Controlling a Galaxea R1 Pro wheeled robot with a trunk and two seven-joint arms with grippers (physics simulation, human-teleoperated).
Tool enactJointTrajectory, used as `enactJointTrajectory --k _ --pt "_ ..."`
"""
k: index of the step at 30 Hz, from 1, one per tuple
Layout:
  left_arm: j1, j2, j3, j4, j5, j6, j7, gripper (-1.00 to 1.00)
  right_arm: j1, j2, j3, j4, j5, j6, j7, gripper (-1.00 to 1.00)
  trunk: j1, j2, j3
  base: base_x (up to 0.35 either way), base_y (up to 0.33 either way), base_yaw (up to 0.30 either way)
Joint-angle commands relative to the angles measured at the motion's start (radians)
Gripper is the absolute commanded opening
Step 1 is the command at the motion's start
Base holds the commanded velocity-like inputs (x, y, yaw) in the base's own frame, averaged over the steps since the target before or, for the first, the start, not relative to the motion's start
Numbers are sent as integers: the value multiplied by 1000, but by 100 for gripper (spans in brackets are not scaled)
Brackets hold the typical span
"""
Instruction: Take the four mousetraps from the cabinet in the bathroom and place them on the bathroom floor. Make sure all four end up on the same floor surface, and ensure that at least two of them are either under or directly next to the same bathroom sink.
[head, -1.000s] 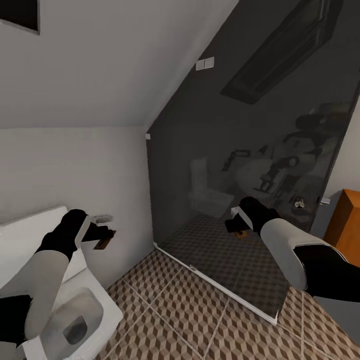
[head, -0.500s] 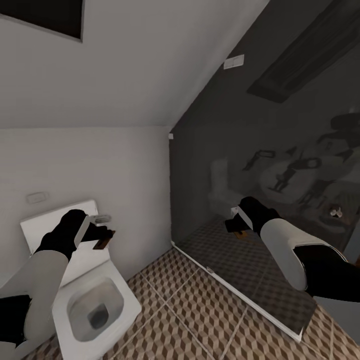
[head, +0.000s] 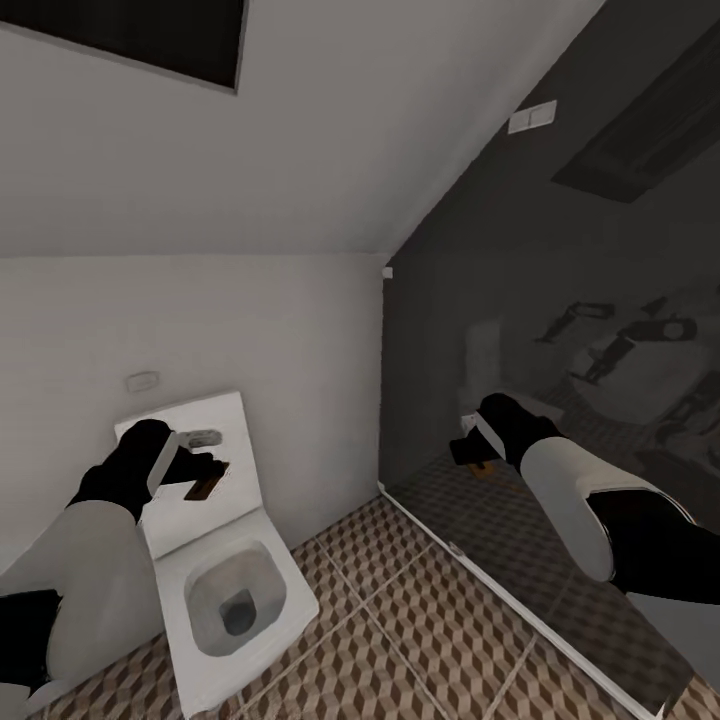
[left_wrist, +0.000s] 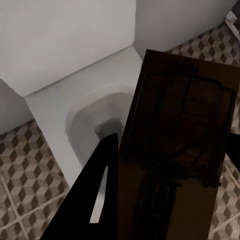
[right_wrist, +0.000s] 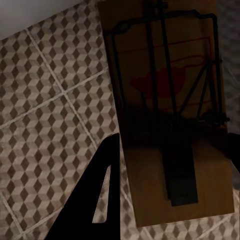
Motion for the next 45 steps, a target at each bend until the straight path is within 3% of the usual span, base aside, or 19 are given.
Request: enactJointTrajectory --k 1,45 --pt "-1 0 2 -1 2 4 -1 -100 0 -1 8 -2 7 4 10 -100 0 -1 -1 0 0 279" --pt "-1 1 2 -1 3 2 0 -100 0 -5 8 -2 6 4 10 -100 0 -1 -1 0 0 279"
